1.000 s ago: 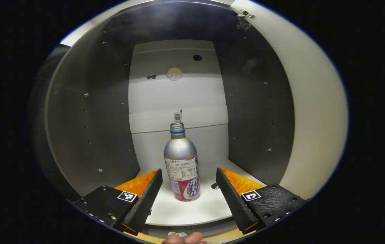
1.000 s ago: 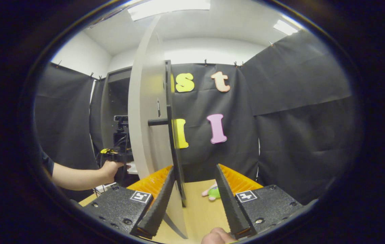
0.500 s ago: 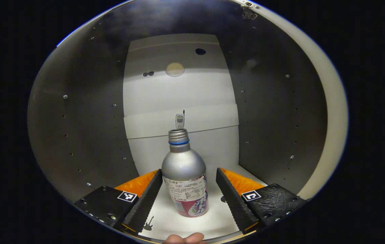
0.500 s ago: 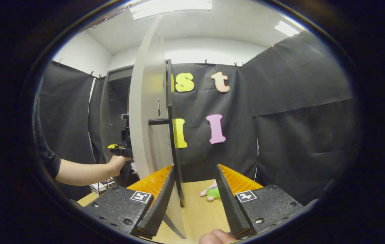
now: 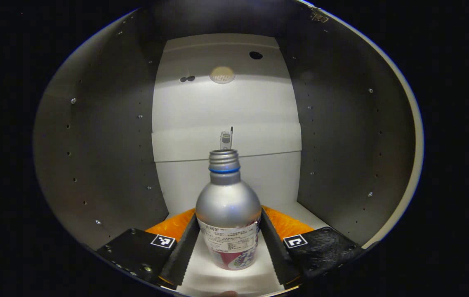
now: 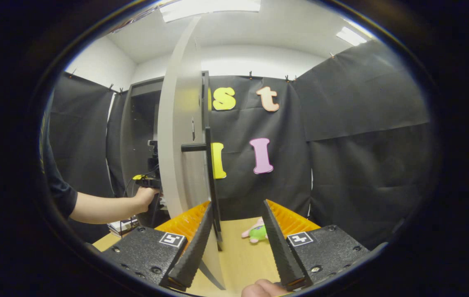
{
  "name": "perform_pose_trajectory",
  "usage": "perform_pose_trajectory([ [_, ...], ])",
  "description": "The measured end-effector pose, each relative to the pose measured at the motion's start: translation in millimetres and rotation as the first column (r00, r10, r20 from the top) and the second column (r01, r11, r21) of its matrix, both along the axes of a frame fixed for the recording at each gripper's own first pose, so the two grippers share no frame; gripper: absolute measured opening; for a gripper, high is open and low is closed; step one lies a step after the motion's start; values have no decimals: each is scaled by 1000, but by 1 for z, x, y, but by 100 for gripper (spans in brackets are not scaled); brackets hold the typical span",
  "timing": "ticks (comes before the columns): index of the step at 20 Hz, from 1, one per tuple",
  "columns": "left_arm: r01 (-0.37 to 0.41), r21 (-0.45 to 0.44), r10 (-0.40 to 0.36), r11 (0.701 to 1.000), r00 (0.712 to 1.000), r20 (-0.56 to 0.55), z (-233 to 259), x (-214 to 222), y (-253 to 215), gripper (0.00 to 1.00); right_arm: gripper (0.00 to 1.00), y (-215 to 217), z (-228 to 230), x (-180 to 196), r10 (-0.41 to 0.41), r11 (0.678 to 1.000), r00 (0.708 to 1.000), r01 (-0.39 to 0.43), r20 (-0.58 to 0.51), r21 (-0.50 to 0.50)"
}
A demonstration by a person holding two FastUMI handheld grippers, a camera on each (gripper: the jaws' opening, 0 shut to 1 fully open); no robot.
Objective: Open the cabinet door with the right hand, grasp the bottle in the cabinet with the left hand and place it on the coaster, then close the cabinet door with the right hand.
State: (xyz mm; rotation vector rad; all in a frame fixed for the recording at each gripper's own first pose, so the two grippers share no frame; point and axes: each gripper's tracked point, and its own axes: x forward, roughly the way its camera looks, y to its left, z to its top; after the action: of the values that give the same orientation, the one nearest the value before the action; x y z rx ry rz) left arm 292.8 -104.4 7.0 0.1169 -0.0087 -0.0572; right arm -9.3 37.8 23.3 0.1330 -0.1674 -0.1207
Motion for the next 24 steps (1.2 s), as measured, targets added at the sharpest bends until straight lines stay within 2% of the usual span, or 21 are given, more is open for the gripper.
perform_pose_trajectory([
  [1,-7,3,7,1000,1000,-3,1,-3,2,79,76,0,0,0,0,1000,1000,0,2,2],
  [2,-7,5,7,1000,1000,-10,1,-6,1,78,76,0,0,0,2,1000,1000,-2,3,4],
  [10,7,-20,-6,1000,1000,31,28,-59,9,78,75,0,0,1,17,1000,1000,-17,8,15],
  [14,28,-34,-26,999,999,45,36,-94,15,78,77,0,0,1,25,999,1000,-26,18,23],
  [20,9,-58,-4,998,996,85,41,-155,41,77,76,1,-1,2,54,997,998,-55,20,48],
  [21,5,-56,1,998,995,99,40,-164,47,77,74,1,-1,3,59,997,998,-60,21,54],
  [22,-2,-52,7,999,994,106,37,-174,53,77,77,1,-1,4,63,996,998,-64,22,59],
  [24,-22,-53,27,998,995,94,25,-192,67,77,76,2,-1,3,72,995,997,-74,22,67],
])
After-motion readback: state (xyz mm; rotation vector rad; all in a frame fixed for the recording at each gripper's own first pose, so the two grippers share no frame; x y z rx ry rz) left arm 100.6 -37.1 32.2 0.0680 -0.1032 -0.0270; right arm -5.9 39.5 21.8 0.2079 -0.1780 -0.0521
